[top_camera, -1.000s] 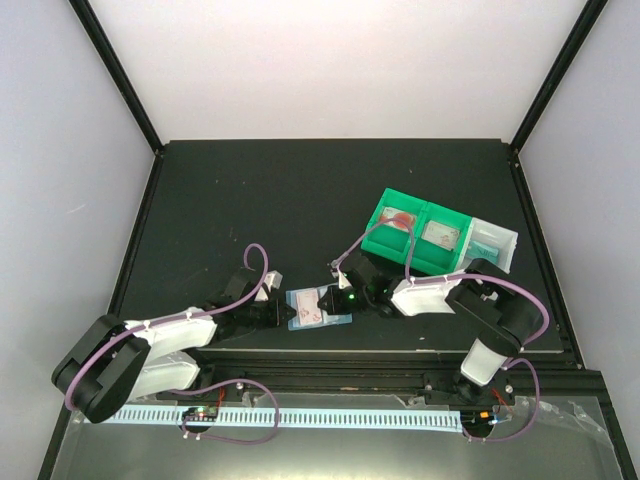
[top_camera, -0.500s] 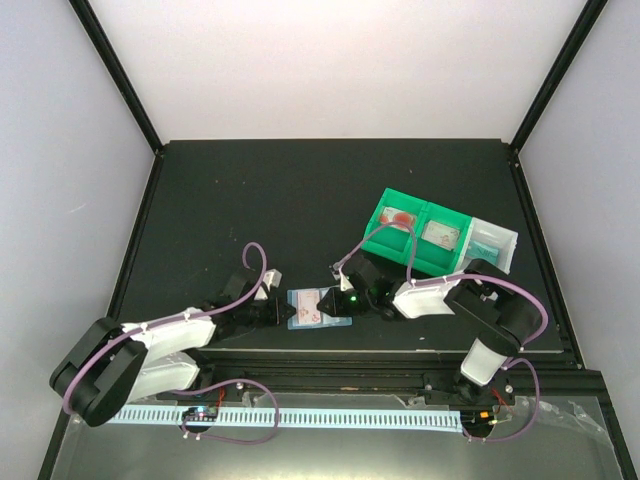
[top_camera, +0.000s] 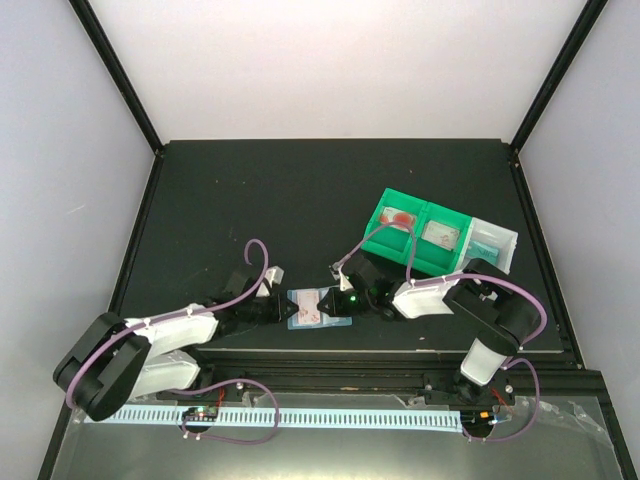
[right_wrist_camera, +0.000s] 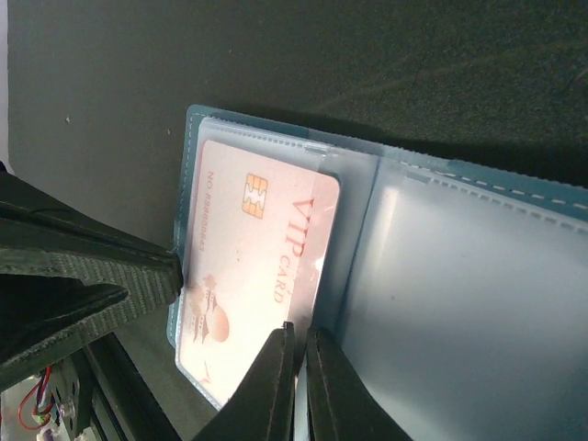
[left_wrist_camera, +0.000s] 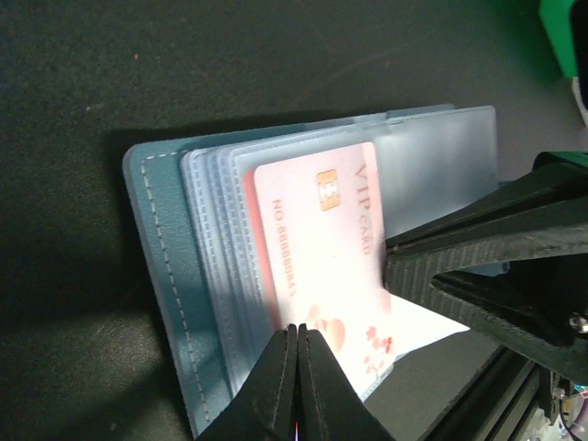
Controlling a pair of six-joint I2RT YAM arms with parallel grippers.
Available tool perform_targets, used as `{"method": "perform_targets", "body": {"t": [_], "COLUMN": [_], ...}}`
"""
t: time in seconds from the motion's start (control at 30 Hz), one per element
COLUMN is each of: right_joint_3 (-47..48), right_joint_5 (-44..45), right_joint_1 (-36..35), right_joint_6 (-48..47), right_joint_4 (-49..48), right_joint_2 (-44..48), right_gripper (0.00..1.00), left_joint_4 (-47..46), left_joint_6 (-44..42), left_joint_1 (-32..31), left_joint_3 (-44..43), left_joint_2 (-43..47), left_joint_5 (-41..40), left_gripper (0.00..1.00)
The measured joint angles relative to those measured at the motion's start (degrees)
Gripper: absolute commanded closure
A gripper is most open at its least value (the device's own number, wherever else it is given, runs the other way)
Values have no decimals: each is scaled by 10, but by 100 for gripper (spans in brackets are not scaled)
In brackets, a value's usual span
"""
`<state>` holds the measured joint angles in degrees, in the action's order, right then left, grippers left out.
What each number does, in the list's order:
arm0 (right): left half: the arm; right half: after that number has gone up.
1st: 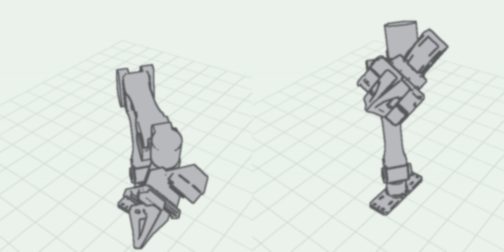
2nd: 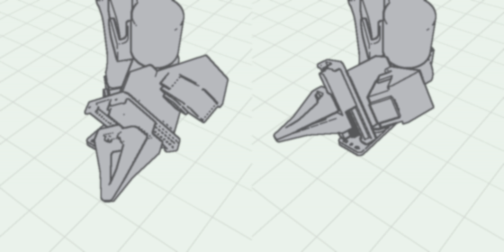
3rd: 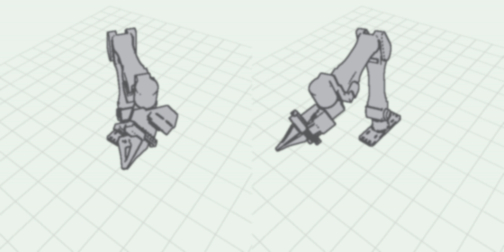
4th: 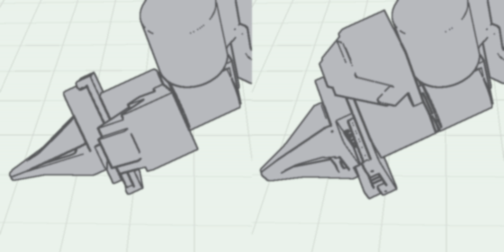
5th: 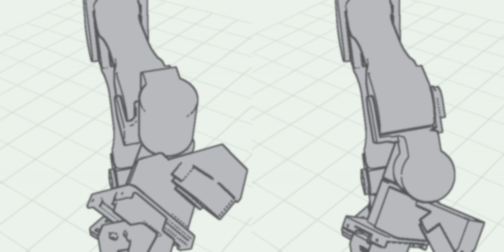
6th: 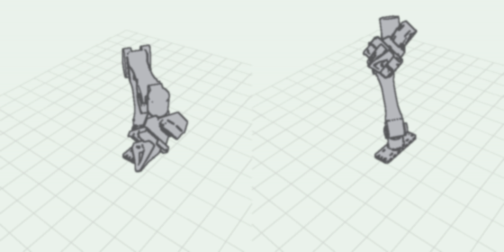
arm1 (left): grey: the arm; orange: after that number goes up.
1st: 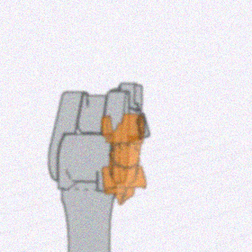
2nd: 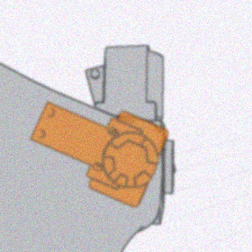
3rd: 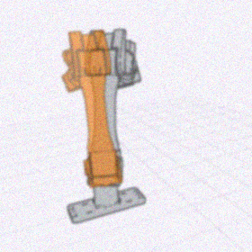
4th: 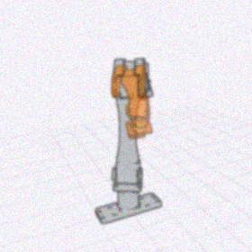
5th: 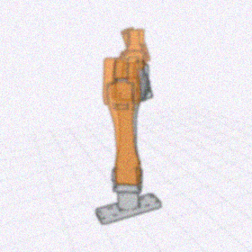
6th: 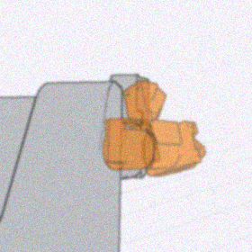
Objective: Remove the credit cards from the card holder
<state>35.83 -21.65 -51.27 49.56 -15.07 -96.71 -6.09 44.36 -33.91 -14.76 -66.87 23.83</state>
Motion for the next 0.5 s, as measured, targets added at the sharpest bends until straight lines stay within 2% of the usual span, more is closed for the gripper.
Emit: {"method": "perform_targets", "body": {"t": [0.5], "right_joint_3": [-12], "right_joint_5": [-2], "right_joint_1": [18], "right_joint_6": [-1], "right_joint_4": [-10], "right_joint_2": [1], "right_gripper": [91], "left_joint_4": [3], "left_joint_6": [-24], "left_joint_1": [1], "left_joint_3": [-16], "left_joint_2": [-40], "left_joint_5": [-9], "left_gripper": [98]}}
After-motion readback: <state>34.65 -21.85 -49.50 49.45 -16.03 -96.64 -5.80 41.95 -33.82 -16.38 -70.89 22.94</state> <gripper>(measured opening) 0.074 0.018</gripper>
